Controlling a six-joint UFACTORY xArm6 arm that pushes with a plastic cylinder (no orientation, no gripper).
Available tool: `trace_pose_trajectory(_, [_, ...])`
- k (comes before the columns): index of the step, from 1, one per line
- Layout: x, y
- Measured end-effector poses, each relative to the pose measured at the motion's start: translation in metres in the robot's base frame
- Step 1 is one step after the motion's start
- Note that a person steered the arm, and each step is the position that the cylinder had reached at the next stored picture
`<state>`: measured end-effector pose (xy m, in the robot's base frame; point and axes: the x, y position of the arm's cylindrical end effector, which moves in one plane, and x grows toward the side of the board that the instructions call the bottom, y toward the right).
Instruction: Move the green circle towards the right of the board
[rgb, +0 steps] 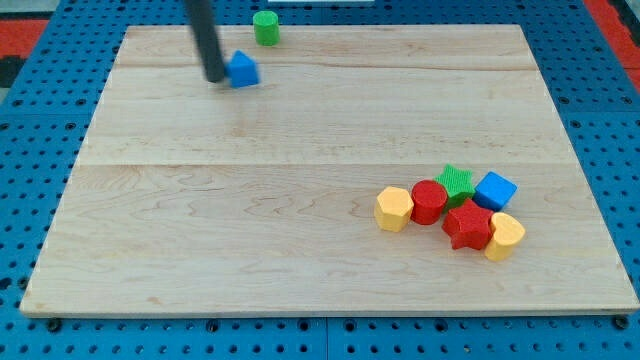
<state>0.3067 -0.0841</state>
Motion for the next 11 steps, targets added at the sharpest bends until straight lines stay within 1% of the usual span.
trace_pose_trajectory(1, [0.004, -0.019])
trace_pose_trajectory(2, [-0.043, -0.104])
trace_pose_trajectory(3, [-0.097, -0.079])
trace_pose_trajectory(4, [-0.115, -0.059])
trace_pose_trajectory(5, [-0.115, -0.051])
trace_pose_trajectory(6, [-0.114, 0.036])
trace_pose_trajectory(7, [-0.095, 0.121])
trace_pose_trajectory(8, [-0.084, 0.083])
trace_pose_trajectory(9, [0.014, 0.092])
trace_pose_trajectory(10, [0.036, -0.008])
trace_pose_trajectory(11, [-0.014, -0.06])
